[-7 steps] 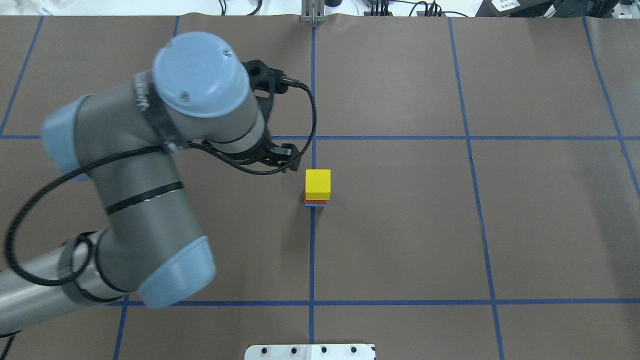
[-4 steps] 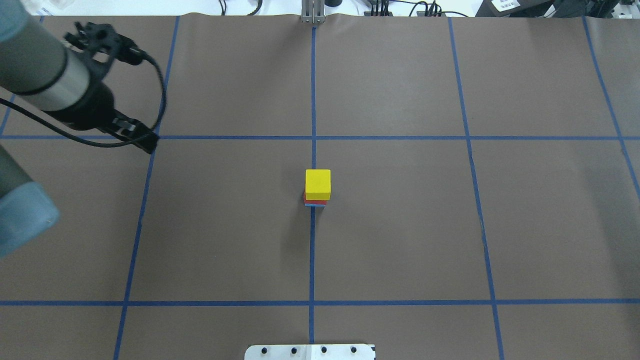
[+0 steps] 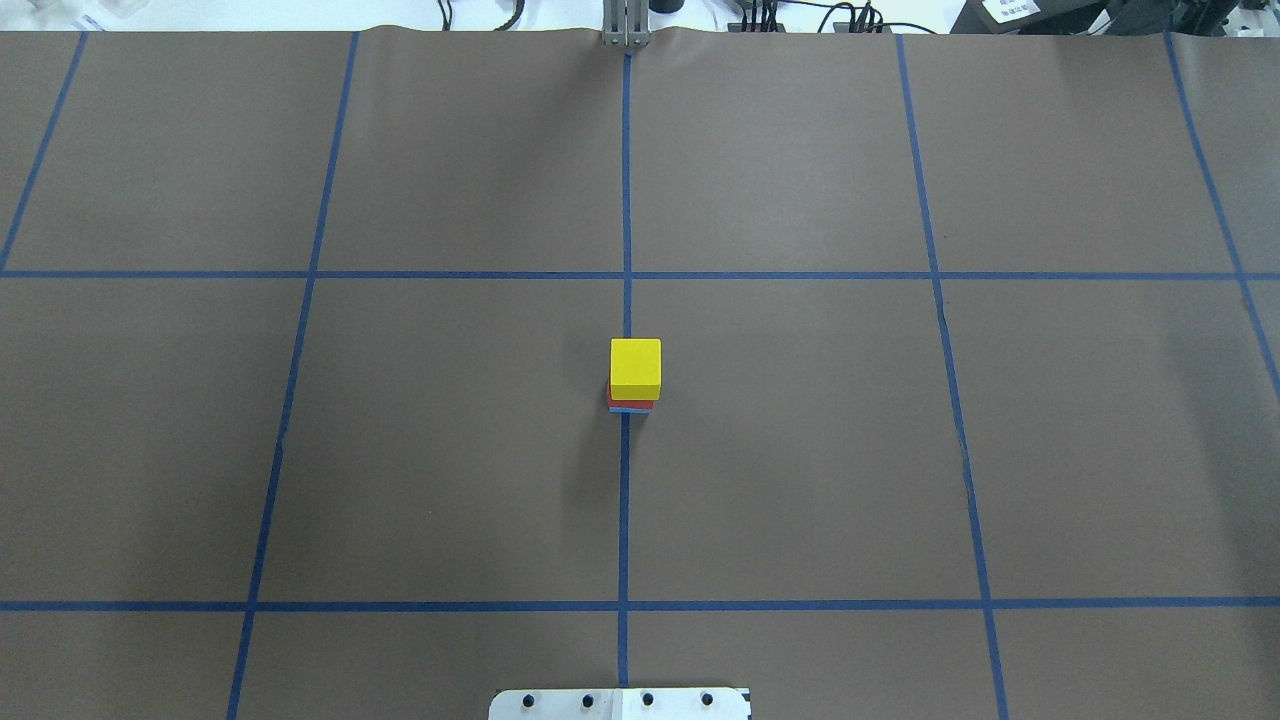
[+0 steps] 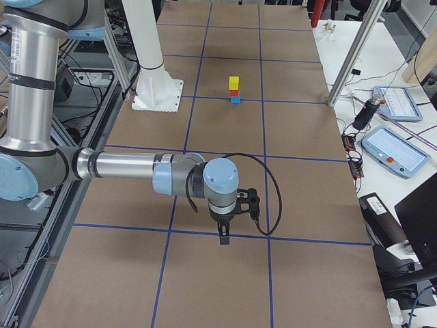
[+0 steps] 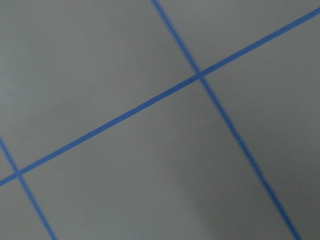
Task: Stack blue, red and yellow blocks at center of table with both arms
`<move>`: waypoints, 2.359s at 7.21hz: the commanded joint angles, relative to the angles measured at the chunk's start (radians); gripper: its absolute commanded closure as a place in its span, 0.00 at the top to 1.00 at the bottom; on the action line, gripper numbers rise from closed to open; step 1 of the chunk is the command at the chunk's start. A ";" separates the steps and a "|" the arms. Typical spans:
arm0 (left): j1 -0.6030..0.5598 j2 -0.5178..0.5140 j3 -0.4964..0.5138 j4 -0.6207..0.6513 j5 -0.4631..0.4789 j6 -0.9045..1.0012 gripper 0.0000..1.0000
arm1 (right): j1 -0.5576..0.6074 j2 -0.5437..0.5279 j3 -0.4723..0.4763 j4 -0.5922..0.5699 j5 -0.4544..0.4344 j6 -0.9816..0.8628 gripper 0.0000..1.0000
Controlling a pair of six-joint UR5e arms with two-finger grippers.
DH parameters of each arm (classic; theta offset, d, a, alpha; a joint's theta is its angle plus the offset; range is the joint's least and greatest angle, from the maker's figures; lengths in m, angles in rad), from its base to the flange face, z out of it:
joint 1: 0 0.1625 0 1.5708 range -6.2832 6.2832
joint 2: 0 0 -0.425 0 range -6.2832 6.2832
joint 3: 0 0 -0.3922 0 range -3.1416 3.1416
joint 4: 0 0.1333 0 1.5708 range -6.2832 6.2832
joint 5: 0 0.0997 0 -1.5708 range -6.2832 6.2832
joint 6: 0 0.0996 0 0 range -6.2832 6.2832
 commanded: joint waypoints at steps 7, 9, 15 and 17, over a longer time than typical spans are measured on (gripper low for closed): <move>-0.384 0.349 0.222 -0.457 -0.247 0.052 0.99 | 0.000 0.006 0.001 0.000 0.002 0.004 1.00; -0.360 0.244 0.210 -0.306 -0.064 0.057 1.00 | -0.001 0.006 0.001 0.000 0.002 0.001 1.00; -0.352 0.231 0.199 -0.326 -0.065 0.064 1.00 | -0.001 0.006 0.002 0.000 0.002 0.012 1.00; -0.352 0.242 0.209 -0.322 -0.063 0.063 1.00 | -0.001 0.005 0.001 0.000 0.000 0.012 1.00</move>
